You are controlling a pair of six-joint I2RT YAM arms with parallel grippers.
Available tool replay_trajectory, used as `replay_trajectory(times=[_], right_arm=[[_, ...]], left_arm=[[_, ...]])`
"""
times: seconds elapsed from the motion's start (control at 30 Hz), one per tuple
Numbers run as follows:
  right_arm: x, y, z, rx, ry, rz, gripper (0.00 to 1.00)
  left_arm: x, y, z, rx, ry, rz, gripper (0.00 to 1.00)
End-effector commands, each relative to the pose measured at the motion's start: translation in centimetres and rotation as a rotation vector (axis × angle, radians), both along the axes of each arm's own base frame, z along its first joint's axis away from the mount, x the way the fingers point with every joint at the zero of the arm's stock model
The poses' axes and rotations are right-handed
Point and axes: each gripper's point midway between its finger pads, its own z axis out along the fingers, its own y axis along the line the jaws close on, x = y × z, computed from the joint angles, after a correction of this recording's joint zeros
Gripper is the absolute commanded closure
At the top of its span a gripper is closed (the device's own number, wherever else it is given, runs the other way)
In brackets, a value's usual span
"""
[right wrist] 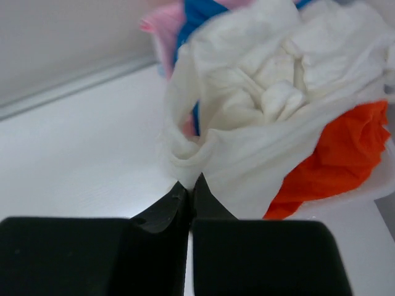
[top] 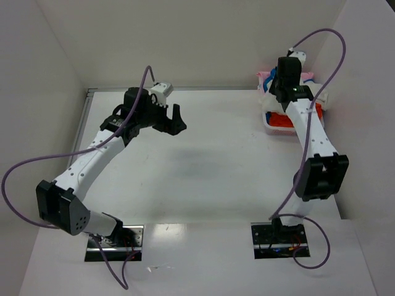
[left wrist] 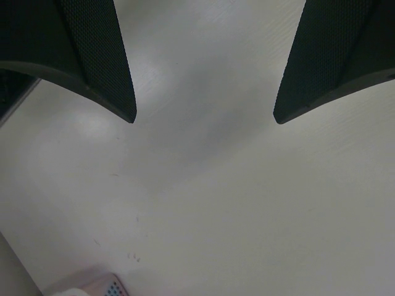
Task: Fold and stack the t-shirts
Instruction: Grab crumpled tshirt from bin with the right arm, then move the tshirt to the center of the board
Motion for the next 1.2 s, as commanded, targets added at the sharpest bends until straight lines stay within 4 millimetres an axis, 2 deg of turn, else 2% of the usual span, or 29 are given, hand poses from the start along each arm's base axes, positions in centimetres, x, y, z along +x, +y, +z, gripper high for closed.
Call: replay_trajectory(times=[0.0,0.07,0.1,0.13,0.17,0.23,0.3,0.33,0.37,0.4,0.43,0.47,0.53,0.57,0.6,0.63,0.67,0.7,0.73,0.77,0.83,0.87,0.93,0.97,1.0,1.03,1.1,1.13,1.17], right_arm=[[-3.7,7.0,15.1,0.145,-0.4,0.229,1.0],[-6.4,10.8,18.9,0.208,-0.525,0.321,1.0],[-7.3,12.7,19.9,0.235,-0.552,0.408,1.0],[-8.1,13.7,20.5,0.254,-0.565,0.426,1.0],[-8.9,14.7,21.5,0.298,-0.573,0.44,1.0],[-10.1,17.2,22.0,0.363,-0.555,0.54,1.0],[-11.6,18.3,23.1,0.46,-0.575,0.594,1.0],[-12.6,19.2,23.5,0.499,-0.579,0.653,1.0],[-13.0,19.6,23.2,0.53,-0.573,0.67,1.0],[-13.5,19.9,23.6,0.563,-0.582,0.683,1.0],[-14.5,19.8,24.4,0.567,-0.606,0.705,1.0],[-14.9,20.0,24.4,0.581,-0.603,0.718,1.0],[-15.4,20.0,24.1,0.583,-0.587,0.724,1.0],[-15.6,20.2,24.3,0.586,-0.583,0.737,1.0],[-16.2,20.2,24.7,0.588,-0.591,0.75,1.0],[-16.3,20.3,24.7,0.59,-0.589,0.759,1.0],[-16.5,20.2,24.4,0.59,-0.586,0.759,1.0],[-16.8,20.3,24.2,0.602,-0.578,0.766,1.0],[-16.8,20.3,24.2,0.602,-0.578,0.766,1.0],[-17.1,20.4,24.1,0.604,-0.574,0.774,1.0],[-16.8,20.5,23.6,0.604,-0.568,0.773,1.0],[-17.0,20.1,23.6,0.588,-0.57,0.759,1.0],[-16.5,19.3,23.0,0.564,-0.563,0.709,0.99],[-16.2,19.1,22.6,0.559,-0.558,0.689,0.99],[-15.8,18.8,22.0,0.54,-0.546,0.67,0.98],[-15.5,18.2,21.9,0.515,-0.556,0.639,0.98],[-15.4,17.6,21.9,0.494,-0.554,0.611,0.97],[-15.5,17.5,22.3,0.48,-0.566,0.617,0.97],[-15.4,17.3,22.6,0.477,-0.58,0.609,0.97]], left_arm=[[-0.9,-3.3,3.1,-0.083,-0.09,-0.237,0.0],[-1.2,-5.3,4.9,-0.146,-0.141,-0.35,0.0],[-2.0,-6.2,5.6,-0.202,-0.131,-0.412,0.0],[-1.5,-6.7,7.7,-0.242,-0.204,-0.421,0.0],[-1.1,-7.0,8.2,-0.266,-0.215,-0.415,0.0],[-0.7,-8.1,9.6,-0.322,-0.259,-0.441,0.0],[-0.3,-9.5,9.8,-0.339,-0.286,-0.467,0.0],[0.2,-10.0,10.9,-0.345,-0.331,-0.457,0.0],[0.7,-11.0,10.2,-0.34,-0.317,-0.448,0.0],[1.2,-11.3,10.0,-0.336,-0.326,-0.425,0.0],[2.4,-11.0,11.1,-0.346,-0.377,-0.362,0.0],[2.7,-11.5,10.4,-0.369,-0.352,-0.346,0.0],[3.3,-11.5,11.3,-0.417,-0.411,-0.319,0.0],[3.4,-11.6,10.8,-0.437,-0.394,-0.314,0.03],[3.7,-11.8,10.5,-0.437,-0.395,-0.314,0.13],[3.0,-12.4,10.5,-0.441,-0.389,-0.343,0.23],[3.0,-12.8,10.2,-0.442,-0.381,-0.367,0.38],[2.6,-13.3,9.7,-0.423,-0.377,-0.382,0.63],[2.7,-13.4,9.6,-0.414,-0.359,-0.357,0.99],[3.0,-13.6,9.4,-0.401,-0.362,-0.327,1.0],[2.9,-13.1,9.3,-0.39,-0.368,-0.301,1.0],[2.5,-12.4,10.9,-0.39,-0.403,-0.279,1.0],[2.9,-10.8,11.4,-0.347,-0.434,-0.198,1.0],[2.1,-9.7,13.3,-0.349,-0.473,-0.172,1.0],[2.5,-8.4,13.9,-0.335,-0.49,-0.118,1.0],[2.3,-7.3,14.9,-0.328,-0.491,-0.089,1.0],[1.6,-4.1,18.3,-0.314,-0.565,-0.021,1.0],[1.6,-2.7,18.8,-0.284,-0.564,0.032,1.0],[0.4,-1.0,22.2,-0.285,-0.64,0.062,1.0]])
